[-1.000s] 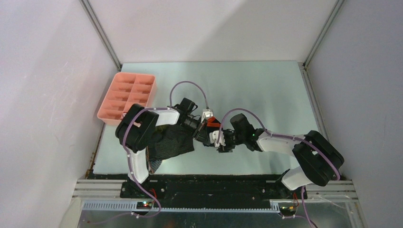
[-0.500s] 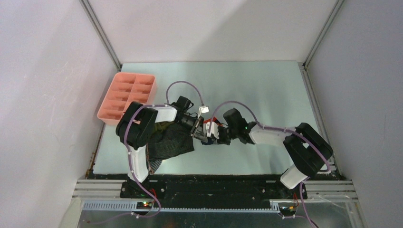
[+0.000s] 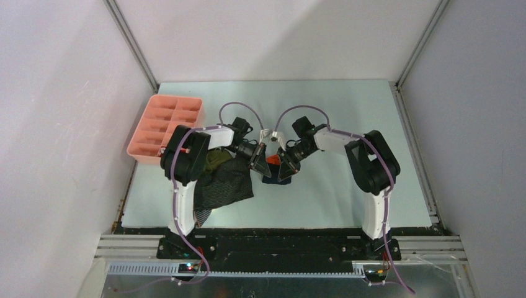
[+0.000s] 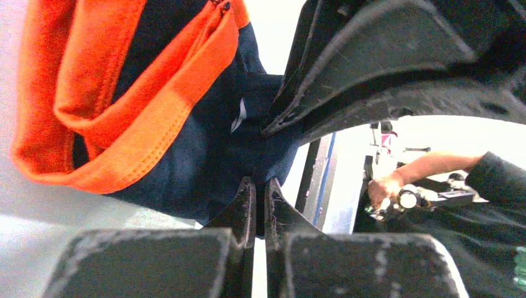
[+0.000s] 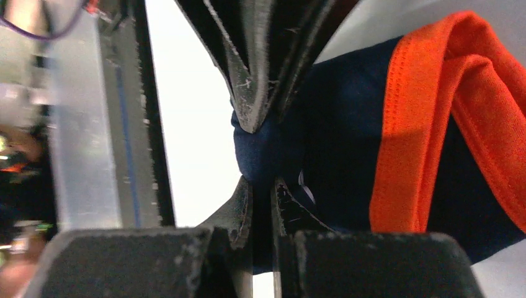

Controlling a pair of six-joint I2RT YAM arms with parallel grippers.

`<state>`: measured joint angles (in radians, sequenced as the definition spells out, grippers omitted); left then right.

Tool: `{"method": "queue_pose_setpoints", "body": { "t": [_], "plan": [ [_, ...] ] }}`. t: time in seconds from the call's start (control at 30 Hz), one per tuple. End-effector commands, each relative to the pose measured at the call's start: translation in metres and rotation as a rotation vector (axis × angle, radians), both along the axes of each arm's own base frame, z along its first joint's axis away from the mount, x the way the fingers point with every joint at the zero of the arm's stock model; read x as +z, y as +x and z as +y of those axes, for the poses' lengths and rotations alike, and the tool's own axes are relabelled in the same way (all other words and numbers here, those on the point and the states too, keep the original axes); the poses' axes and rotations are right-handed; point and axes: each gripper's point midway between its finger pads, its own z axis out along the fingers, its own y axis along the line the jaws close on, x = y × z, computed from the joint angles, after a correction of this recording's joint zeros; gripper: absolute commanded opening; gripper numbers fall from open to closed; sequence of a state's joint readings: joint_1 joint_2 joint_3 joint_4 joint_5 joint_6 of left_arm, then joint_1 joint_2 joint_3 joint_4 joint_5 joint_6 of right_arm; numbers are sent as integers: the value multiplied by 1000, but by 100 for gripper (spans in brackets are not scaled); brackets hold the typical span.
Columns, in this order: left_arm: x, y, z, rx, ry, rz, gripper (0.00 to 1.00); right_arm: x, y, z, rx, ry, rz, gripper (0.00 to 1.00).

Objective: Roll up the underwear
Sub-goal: Roll the underwear to the center of the board.

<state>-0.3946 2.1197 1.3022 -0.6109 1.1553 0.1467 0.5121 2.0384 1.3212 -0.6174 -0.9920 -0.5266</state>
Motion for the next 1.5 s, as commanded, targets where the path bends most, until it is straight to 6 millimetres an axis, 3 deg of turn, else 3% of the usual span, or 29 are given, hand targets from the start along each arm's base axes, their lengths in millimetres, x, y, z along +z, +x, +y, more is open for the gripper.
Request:
{"method": "queue_pose_setpoints", "body": {
  "t": [0.0, 0.1, 0.13, 0.17, 0.2, 0.23, 0.27, 0.3, 0.33, 0.37, 0.4, 0.43, 0.47, 0.5, 0.53, 0.57, 0.6, 0.63, 0.7, 0.93, 1.27, 1.47],
  "plan": [
    [-23, 24, 14, 69, 138, -45, 7, -1, -12, -6, -60, -54, 308, 0],
    [-19, 40, 14, 125, 144, -123, 28, -17, -1, -5, -95, -97, 401, 0],
    [-7, 45, 13, 147, 134, -159, 35, -25, 1, -6, -103, -122, 433, 0],
    [-7, 51, 13, 174, 129, -214, 38, -28, 3, -6, -111, -132, 453, 0],
    [13, 56, 12, 208, 107, -271, 42, -35, 5, -6, -121, -154, 485, 0],
    [10, 61, 14, 252, 108, -338, 44, -38, 6, -7, -134, -168, 505, 0],
    [35, 74, 10, 285, 55, -474, 47, -45, 8, -8, -144, -182, 524, 0],
    [28, 68, 14, 295, 82, -508, 48, -48, 9, -9, -158, -194, 545, 0],
    [44, 70, 12, 299, 61, -591, 50, -55, 12, -11, -172, -208, 555, 0],
    [34, 59, 12, 263, 88, -636, 50, -58, 14, -11, -187, -225, 570, 0],
    [45, 58, 11, 253, 82, -707, 51, -63, 15, -11, -191, -248, 581, 0],
    [38, 42, 6, 189, 84, -760, 55, -66, 15, -12, -199, -266, 593, 0],
    [48, 41, 4, 180, 79, -843, 58, -72, 16, -13, -206, -290, 599, 0],
    [39, 22, -2, 98, 74, -910, 59, -74, 15, -14, -218, -307, 613, 0],
    [49, 23, -3, 93, 70, -1006, 59, -80, 16, -15, -225, -329, 616, 0],
    [39, 6, -8, 5, 67, -1089, 60, -83, 16, -16, -235, -344, 628, 0],
    [47, 12, -9, 10, 83, -1206, 61, -87, 15, -17, -236, -365, 646, 0],
    [38, -4, -12, -68, 83, -1293, 61, -91, 14, -18, -239, -381, 667, 0],
    [31, 1, -14, -75, 141, -1450, 62, -94, 14, -19, -244, -395, 691, 0],
    [14, 12, -7, -48, 231, -1544, 63, -96, 13, -20, -242, -406, 687, 0],
    [22, -4, -16, -167, 115, -1622, 64, -96, 12, -20, -245, -407, 686, 0],
    [28, 1, -10, -145, 150, -1646, 67, -96, 12, -20, -244, -405, 689, 0]
  ]
}}
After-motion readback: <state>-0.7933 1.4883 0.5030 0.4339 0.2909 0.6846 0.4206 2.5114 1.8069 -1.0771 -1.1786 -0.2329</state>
